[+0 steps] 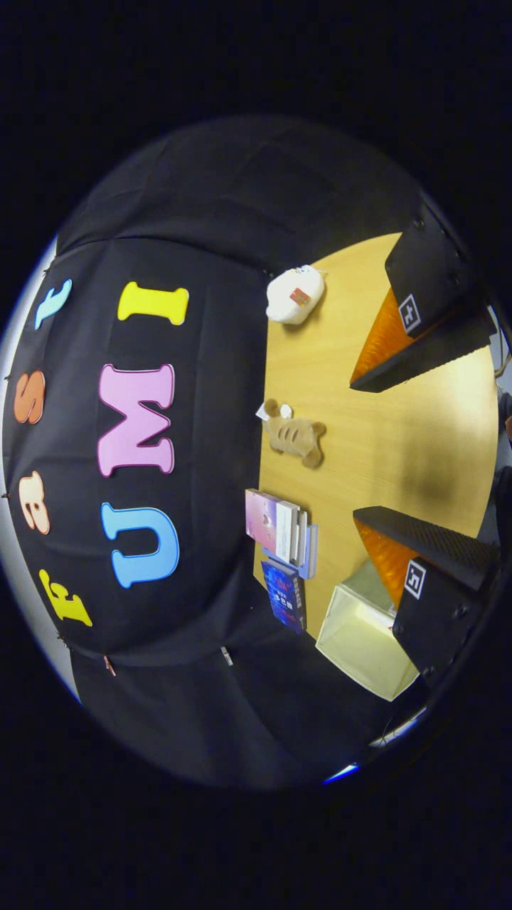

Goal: Open the storage box then place both shoes into the box .Put the left shoe in first, then the right shoe, with the right side of both shoes facing outward in a uniform manner.

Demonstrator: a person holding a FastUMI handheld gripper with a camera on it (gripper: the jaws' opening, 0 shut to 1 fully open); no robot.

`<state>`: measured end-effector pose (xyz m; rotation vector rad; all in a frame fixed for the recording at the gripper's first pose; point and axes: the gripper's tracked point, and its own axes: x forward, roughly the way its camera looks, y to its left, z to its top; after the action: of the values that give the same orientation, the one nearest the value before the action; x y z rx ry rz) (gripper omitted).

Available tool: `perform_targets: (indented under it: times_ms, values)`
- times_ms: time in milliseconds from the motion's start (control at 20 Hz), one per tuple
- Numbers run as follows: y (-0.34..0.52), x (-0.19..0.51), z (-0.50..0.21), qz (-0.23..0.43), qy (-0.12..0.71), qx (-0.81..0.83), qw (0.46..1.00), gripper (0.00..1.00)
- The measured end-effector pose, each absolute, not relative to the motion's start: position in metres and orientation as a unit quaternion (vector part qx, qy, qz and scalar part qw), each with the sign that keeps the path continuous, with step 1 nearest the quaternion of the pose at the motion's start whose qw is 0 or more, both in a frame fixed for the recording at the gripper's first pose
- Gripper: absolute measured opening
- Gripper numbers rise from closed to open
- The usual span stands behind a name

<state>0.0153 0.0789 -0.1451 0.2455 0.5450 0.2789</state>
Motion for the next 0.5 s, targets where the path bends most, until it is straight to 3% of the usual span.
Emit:
perform_targets:
  times_ms: [500]
  values:
    - [0.008, 0.01, -0.103, 0.113, 0.141, 0.07, 0.981, 0.98]
